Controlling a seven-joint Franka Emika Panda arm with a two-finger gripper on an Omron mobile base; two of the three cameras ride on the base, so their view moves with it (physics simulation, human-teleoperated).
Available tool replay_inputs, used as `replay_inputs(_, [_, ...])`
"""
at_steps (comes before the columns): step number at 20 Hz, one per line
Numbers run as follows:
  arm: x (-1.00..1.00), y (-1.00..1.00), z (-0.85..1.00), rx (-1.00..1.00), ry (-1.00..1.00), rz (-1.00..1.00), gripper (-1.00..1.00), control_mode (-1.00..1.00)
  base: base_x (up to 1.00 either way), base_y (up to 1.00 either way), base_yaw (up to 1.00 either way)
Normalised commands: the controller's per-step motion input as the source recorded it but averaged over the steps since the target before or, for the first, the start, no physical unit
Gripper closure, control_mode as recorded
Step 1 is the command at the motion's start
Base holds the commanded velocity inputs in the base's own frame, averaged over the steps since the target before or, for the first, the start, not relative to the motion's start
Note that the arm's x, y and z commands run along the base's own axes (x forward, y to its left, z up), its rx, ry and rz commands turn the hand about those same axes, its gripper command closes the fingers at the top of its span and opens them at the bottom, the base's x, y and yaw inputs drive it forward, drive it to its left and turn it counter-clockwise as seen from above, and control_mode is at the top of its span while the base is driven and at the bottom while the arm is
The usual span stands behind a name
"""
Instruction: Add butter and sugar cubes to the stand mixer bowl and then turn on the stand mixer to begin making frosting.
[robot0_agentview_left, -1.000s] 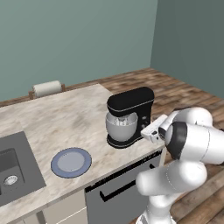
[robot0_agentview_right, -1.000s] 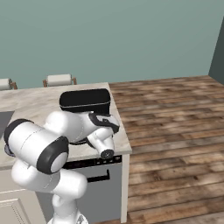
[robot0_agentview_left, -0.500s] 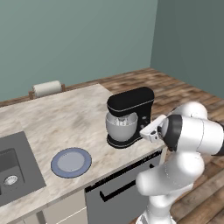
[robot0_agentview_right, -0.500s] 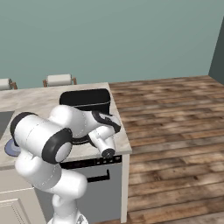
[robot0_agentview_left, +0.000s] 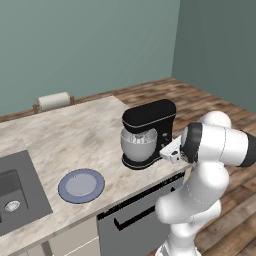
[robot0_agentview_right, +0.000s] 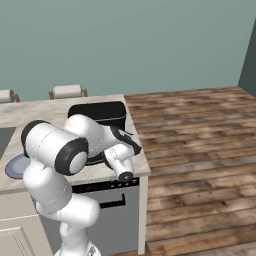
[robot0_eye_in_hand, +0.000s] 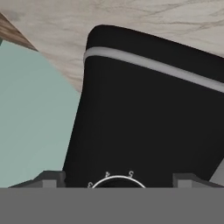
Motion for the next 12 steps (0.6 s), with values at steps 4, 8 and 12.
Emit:
replay_inputs(4, [0.15,0.0,0.0,0.0,0.0,0.0,-1.0,-1.0,0.0,0.0,0.0])
replay_inputs(8, [0.13,0.0,0.0,0.0,0.0,0.0,1.0,-1.0,0.0,0.0,0.0])
replay_inputs(12, [0.14,0.02,0.0,0.0,0.0,0.0,1.0,-1.0,0.0,0.0,0.0])
